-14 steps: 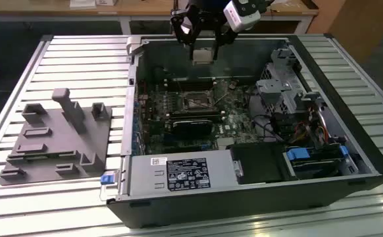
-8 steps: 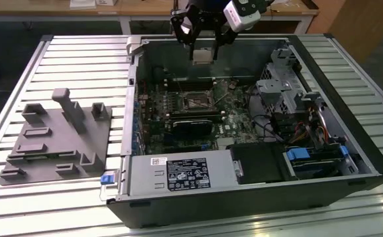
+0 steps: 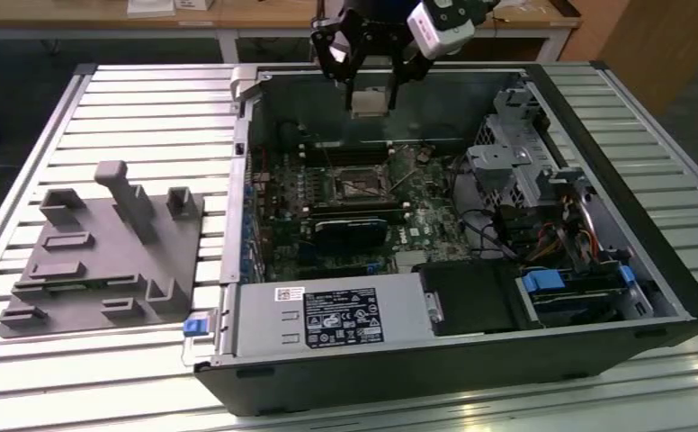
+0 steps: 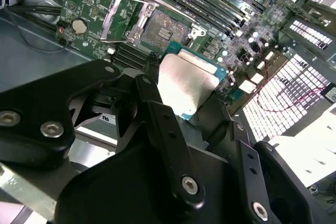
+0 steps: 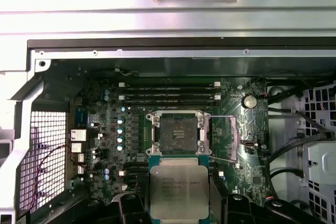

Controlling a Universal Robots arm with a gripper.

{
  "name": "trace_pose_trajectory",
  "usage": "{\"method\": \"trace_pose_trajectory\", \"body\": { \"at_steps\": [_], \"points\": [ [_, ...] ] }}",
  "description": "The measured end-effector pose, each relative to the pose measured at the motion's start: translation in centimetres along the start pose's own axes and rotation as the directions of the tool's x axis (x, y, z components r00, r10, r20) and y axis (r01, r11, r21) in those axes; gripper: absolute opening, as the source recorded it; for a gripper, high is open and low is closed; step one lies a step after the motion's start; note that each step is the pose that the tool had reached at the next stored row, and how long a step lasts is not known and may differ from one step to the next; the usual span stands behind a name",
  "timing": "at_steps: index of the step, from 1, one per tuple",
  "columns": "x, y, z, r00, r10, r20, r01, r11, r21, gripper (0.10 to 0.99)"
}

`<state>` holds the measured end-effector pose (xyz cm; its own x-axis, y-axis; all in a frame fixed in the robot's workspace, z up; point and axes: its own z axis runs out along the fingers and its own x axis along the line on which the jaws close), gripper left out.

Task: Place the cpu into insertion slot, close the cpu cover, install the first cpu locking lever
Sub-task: 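Place the cpu into insertion slot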

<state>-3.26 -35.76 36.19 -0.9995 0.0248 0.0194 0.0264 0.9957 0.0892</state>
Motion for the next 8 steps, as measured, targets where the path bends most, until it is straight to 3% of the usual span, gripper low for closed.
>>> {"method": "trace_pose_trajectory", "body": {
  "at_steps": [8],
  "points": [
    [-0.02, 0.07, 1.31, 1.0, 0.0, 0.0002, 0.0, 1.0, 0.006, 0.537]
  ]
}}
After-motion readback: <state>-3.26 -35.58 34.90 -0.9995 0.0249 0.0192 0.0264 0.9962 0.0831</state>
